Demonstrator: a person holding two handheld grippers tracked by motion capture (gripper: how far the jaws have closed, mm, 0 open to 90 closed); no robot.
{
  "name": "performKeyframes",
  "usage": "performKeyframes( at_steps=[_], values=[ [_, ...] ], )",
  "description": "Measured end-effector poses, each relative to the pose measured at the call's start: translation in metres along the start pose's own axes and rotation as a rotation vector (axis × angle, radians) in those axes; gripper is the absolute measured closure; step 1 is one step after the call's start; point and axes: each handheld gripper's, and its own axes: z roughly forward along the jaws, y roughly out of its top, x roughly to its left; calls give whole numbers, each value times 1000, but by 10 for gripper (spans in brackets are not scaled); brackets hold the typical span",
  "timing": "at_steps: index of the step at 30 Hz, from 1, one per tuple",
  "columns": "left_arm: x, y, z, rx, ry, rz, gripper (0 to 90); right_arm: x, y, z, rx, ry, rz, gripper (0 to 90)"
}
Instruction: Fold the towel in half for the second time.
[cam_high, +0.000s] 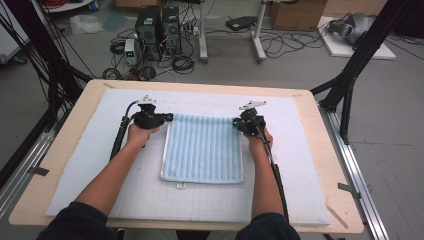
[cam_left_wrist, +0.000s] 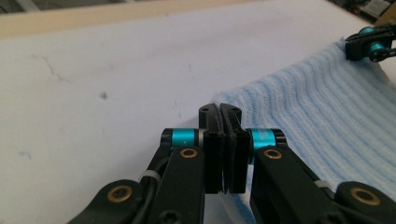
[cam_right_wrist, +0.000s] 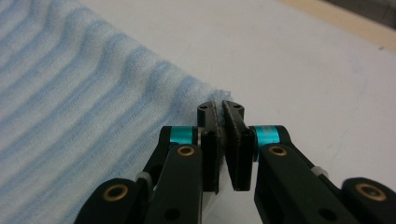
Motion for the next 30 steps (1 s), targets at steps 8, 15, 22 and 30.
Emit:
performKeyframes(
  at_steps=[8,15,22,30],
  values=[
    [-2,8,-10,-38,-19,12,873,-1,10,-15,-77,-4,11,855],
    [-13,4,-32,-74,-44,25,870,8,8,-40,-147,49,13,853],
    [-32,-3,-57,-105,-83,80,868,22,-6,-65,-186,77,-13,852],
    [-56,-23,-83,-141,-121,139,867,40,-27,-91,-220,94,-30,852]
  ],
)
